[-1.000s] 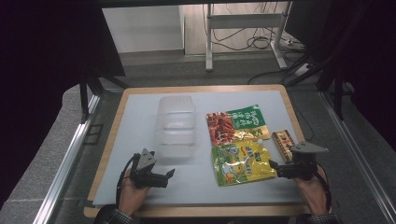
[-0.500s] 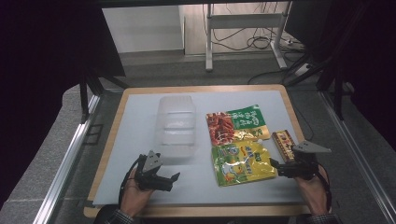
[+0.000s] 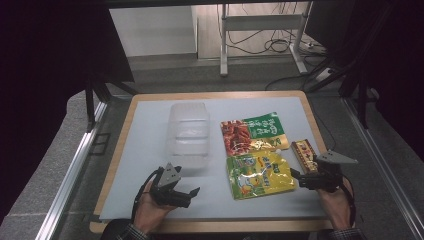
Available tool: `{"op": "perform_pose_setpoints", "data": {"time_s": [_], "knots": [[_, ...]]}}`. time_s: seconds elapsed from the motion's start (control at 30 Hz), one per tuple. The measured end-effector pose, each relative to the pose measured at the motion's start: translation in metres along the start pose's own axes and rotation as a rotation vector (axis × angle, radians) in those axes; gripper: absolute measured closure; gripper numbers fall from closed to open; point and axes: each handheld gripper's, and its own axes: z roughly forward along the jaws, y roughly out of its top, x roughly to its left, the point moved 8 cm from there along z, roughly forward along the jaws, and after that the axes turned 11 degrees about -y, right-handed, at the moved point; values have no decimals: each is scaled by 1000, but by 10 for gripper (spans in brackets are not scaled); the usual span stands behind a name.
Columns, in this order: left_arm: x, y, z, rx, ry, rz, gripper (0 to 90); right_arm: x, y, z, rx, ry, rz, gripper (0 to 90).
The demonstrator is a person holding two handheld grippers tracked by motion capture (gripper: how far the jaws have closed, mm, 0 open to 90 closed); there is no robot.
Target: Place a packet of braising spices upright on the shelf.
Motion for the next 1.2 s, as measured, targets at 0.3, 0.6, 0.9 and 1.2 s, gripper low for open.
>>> {"op": "perform_pose_setpoints", "data": {"time_s": [0.3, 0.6, 0.9, 1.2], "knots": [[-11, 6, 8, 16, -50, 30, 241, 0, 1, 0, -4, -3, -6, 0], [-20, 13, 18, 8, -102, 42, 376, 0, 0, 0, 3, -4, -11, 0], [-26, 22, 35, -3, -123, 46, 529, 1, 0, 1, 5, -2, -14, 0], [-32, 29, 51, 2, -147, 70, 753, 1, 0, 1, 7, -7, -25, 0]]}}
